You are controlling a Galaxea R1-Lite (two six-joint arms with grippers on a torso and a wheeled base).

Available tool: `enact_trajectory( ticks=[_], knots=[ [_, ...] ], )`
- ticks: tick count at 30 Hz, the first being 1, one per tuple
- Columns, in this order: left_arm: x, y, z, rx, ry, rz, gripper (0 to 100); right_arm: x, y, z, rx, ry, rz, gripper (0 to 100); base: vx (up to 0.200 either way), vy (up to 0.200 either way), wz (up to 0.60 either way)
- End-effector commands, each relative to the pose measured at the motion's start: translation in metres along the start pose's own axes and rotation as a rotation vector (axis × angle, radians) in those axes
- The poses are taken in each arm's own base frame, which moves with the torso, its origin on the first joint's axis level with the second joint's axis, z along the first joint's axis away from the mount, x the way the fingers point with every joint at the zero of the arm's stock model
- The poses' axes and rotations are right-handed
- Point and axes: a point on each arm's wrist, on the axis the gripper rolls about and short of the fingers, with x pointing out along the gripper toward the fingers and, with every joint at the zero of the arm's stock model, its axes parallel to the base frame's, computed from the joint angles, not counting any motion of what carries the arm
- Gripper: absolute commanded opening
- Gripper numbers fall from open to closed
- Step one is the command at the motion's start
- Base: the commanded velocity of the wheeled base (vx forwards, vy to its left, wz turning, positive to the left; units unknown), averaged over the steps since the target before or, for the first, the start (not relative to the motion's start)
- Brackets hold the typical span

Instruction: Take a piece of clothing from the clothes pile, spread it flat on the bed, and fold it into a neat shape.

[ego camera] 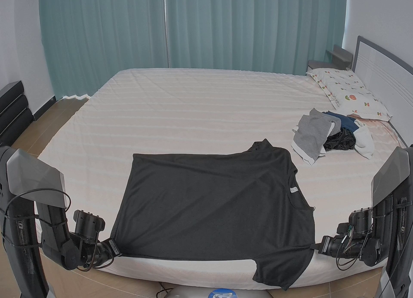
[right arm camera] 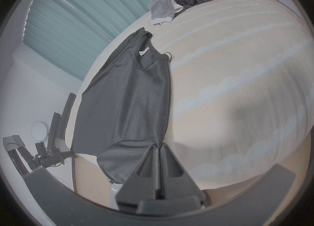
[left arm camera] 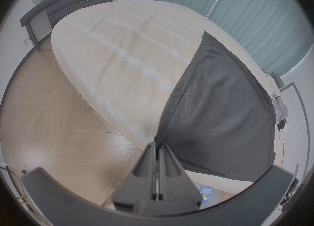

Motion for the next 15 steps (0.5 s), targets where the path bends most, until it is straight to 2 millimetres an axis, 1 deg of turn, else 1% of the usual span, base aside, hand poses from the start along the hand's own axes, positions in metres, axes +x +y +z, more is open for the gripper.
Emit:
enact_trajectory(
  ticks=[1, 6, 7, 10, 15],
  knots=[
    [0.0004, 0.0004, -0.0007, 0.001, 0.004, 0.004, 0, -0.0048, -0.0052, 0.0002, 0.017, -0.006, -0.018, 0, 0.000, 0.000, 0.00],
    [0.0000, 0.0007, -0.0010, 0.011, 0.007, 0.005, 0, -0.0082, -0.0104, -0.0007, 0.009, 0.014, -0.052, 0, 0.000, 0.000, 0.00],
    [-0.0009, 0.0021, -0.0026, 0.027, 0.014, 0.011, 0, -0.0098, -0.0116, -0.0027, -0.015, 0.038, -0.070, 0, 0.000, 0.000, 0.00],
    [-0.0030, 0.0041, -0.0046, 0.043, 0.021, 0.017, 0, -0.0131, -0.0121, -0.0068, -0.044, 0.088, -0.088, 0, 0.000, 0.000, 0.00],
    [-0.0032, 0.0044, -0.0049, 0.049, 0.021, 0.019, 0, -0.0139, -0.0120, -0.0073, -0.051, 0.095, -0.091, 0, 0.000, 0.000, 0.00]
  ],
)
